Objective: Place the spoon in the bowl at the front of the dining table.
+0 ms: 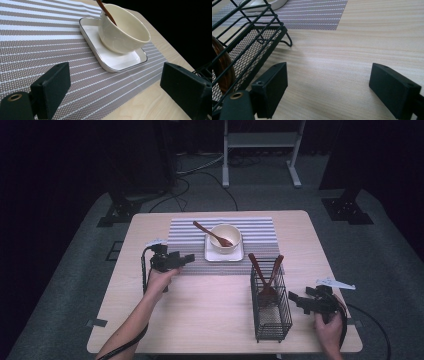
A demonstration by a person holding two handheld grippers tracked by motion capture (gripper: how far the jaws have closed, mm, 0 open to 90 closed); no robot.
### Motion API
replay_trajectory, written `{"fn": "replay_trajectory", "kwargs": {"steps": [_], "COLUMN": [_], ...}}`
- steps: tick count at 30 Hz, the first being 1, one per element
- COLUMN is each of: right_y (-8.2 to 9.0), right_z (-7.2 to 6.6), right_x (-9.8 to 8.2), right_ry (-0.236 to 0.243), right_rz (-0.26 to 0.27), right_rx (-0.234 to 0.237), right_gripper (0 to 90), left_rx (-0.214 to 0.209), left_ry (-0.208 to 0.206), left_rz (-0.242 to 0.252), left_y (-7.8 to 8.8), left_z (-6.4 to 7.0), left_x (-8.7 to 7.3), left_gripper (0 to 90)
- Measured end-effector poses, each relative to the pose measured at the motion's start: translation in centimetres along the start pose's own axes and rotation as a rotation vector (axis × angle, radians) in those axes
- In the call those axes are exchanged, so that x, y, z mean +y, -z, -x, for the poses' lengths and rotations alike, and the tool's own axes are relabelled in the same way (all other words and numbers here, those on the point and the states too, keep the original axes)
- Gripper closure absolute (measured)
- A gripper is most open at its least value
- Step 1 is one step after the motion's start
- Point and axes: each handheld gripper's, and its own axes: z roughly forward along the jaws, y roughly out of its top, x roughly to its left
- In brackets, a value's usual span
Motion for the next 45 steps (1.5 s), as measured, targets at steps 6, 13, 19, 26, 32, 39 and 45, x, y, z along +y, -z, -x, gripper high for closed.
{"fn": "replay_trajectory", "kwargs": {"steps": [6, 13, 19, 26, 32, 39, 45], "right_y": [0.0, 0.0, 0.0, 0.0, 0.0, 0.0, 0.0], "right_z": [0.0, 0.0, 0.0, 0.0, -0.1, -0.1, -0.1], "right_x": [0.0, 0.0, 0.0, 0.0, 0.0, 0.0, 0.0], "right_ry": [-0.003, 0.0, 0.002, 0.003, 0.002, 0.002, 0.003], "right_rz": [-0.001, 0.0, 0.0, 0.001, -0.001, 0.0, -0.001], "right_rx": [0.001, 0.0, -0.002, -0.002, -0.003, -0.002, -0.003], "right_gripper": [14.1, 14.1, 14.1, 14.1, 14.1, 14.1, 14.1], "left_rx": [-0.003, -0.008, -0.002, -0.004, -0.004, 0.0, -0.008], "left_ry": [-0.007, -0.015, -0.027, -0.028, -0.032, -0.029, -0.021], "left_rz": [-0.006, -0.008, 0.0, -0.006, -0.004, -0.01, -0.008], "left_y": [0.3, 0.7, 1.1, 1.4, 1.6, 2.1, 2.4], "left_z": [0.2, 0.4, 0.6, 0.8, 1.1, 1.1, 1.0], "left_x": [-0.4, -0.7, -1.1, -1.7, -2.1, -2.7, -3.3], "left_gripper": [8.6, 8.6, 8.6, 8.6, 8.6, 8.6, 8.6]}}
